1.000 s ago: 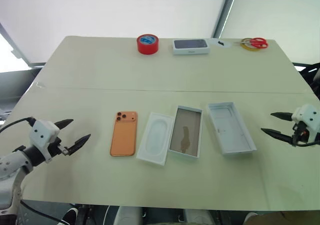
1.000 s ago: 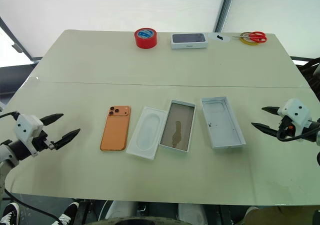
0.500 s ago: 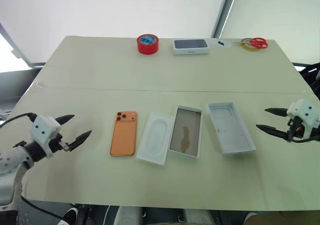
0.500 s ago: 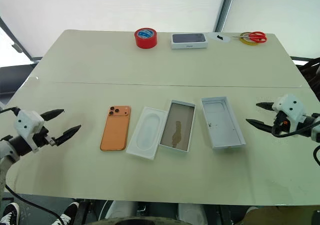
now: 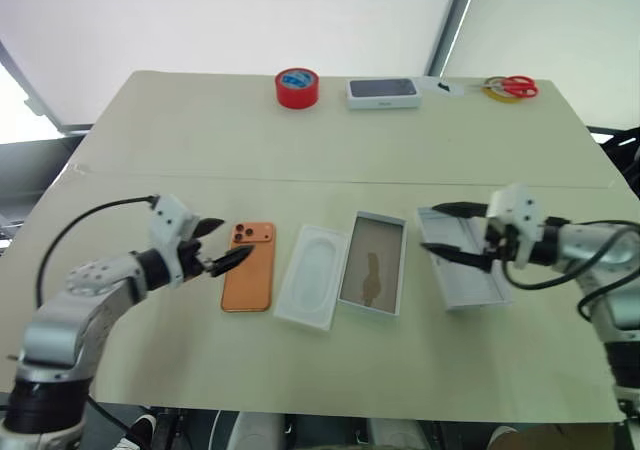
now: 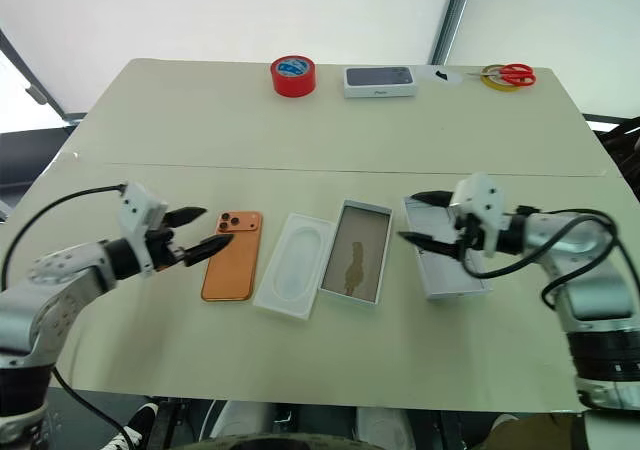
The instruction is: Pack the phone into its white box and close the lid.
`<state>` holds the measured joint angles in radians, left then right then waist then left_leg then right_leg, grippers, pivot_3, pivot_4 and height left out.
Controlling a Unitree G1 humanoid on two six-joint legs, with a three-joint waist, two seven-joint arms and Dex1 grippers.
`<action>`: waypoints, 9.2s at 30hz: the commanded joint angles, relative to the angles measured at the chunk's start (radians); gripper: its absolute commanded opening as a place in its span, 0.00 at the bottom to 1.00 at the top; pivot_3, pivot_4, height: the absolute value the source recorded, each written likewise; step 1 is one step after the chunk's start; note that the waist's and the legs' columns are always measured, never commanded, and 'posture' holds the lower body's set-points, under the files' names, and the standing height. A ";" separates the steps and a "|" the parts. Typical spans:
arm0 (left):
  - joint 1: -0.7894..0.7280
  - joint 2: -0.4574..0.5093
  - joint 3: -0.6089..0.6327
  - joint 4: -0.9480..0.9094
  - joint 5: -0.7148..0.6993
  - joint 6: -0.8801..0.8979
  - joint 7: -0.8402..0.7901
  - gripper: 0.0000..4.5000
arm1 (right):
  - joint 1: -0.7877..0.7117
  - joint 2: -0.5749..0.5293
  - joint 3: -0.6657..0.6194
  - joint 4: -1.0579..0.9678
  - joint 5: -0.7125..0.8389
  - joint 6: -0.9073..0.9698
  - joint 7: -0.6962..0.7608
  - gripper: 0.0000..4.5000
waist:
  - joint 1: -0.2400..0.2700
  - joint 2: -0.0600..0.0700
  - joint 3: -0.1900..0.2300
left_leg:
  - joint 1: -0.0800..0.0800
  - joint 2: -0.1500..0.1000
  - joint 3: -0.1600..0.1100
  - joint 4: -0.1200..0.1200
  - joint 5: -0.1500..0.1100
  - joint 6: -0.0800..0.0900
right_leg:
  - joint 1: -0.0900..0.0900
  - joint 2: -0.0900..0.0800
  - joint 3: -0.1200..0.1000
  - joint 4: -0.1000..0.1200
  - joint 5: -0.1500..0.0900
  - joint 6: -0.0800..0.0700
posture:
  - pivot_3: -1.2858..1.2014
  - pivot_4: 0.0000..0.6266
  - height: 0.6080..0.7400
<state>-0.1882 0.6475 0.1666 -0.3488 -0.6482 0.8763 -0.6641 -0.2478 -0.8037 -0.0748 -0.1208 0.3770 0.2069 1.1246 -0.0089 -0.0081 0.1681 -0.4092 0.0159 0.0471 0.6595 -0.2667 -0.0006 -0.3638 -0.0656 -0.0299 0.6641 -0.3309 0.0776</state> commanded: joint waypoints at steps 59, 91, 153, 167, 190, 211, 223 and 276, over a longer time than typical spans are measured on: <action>-0.394 -0.395 0.247 0.359 -0.304 0.738 0.456 0.01 | 0.058 0.004 0.049 -0.126 0.026 -0.001 0.020 0.79 | 0.021 -0.001 0.000 | 0.001 0.000 -0.001 0.005 0.003 -0.006 | 0.003 0.001 0.000 0.000 0.000 0.001 | 0.52 0.24 1.00; -0.523 -0.539 0.334 0.288 -0.260 0.544 0.584 0.00 | -0.178 0.199 0.386 0.096 -0.287 -0.107 -0.033 0.01 | 0.023 -0.005 0.002 | 0.001 -0.001 -0.002 0.005 0.004 -0.008 | 0.003 0.002 -0.001 0.000 0.000 0.001 | 0.52 0.24 1.00; 0.025 -0.082 -0.110 0.028 0.225 -0.588 -0.067 0.64 | -0.371 0.321 0.378 0.368 -0.468 -0.231 -0.235 0.01 | 0.001 -0.005 0.003 | -0.001 -0.001 0.001 -0.002 0.005 -0.010 | -0.002 0.000 0.001 -0.002 0.000 0.000 | 0.52 0.24 1.00; 0.023 -0.152 -0.035 0.027 0.198 -0.589 0.015 0.64 | -0.375 0.287 0.389 0.228 -0.334 -0.082 -0.011 0.01 | -0.005 -0.004 0.003 | -0.001 0.000 0.000 -0.003 0.001 -0.002 | -0.002 -0.001 0.000 -0.001 0.000 0.000 | 0.52 0.24 1.00; 0.008 -0.166 -0.058 0.046 0.246 -0.620 0.036 0.64 | -0.360 0.232 0.429 0.146 -0.332 -0.072 0.100 0.01 | -0.004 -0.004 0.003 | -0.001 0.000 0.000 -0.002 0.001 -0.002 | -0.002 0.000 0.000 -0.001 0.000 0.000 | 0.52 0.24 1.00; 0.164 -0.009 0.379 0.072 -0.335 0.168 0.143 0.64 | -0.473 0.471 0.436 0.258 -0.416 -0.092 -0.186 0.01 | -0.018 -0.005 0.003 | -0.001 0.000 0.000 -0.006 0.002 -0.004 | -0.005 0.000 0.000 0.000 0.000 0.000 | 0.52 0.24 1.00; 0.220 -0.018 0.296 0.047 -0.375 0.301 0.183 0.64 | -0.496 0.517 0.704 0.284 -0.651 -0.120 -0.150 0.01 | -0.009 -0.006 0.003 | -0.001 -0.001 0.000 -0.007 0.003 -0.005 | -0.007 -0.002 0.000 0.000 0.000 -0.001 | 0.52 0.24 1.00; -0.085 -0.217 0.348 0.402 -0.580 0.548 0.276 0.01 | -0.479 0.522 0.473 0.199 -0.504 0.004 -0.163 0.00 | -0.005 -0.007 -0.002 | 0.001 -0.002 -0.001 -0.009 0.007 -0.012 | -0.006 -0.002 0.000 0.000 0.000 -0.001 | 0.52 0.24 1.00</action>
<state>-0.2588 0.4318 0.4980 0.0640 -1.2073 1.4336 -0.3947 -0.7211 -0.2758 0.4538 0.1441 -0.1782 0.2062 0.9526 -0.0137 -0.0147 0.1659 -0.4087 0.0137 0.0461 0.6504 -0.2602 -0.0124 -0.3695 -0.0674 -0.0300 0.6646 -0.3308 0.0770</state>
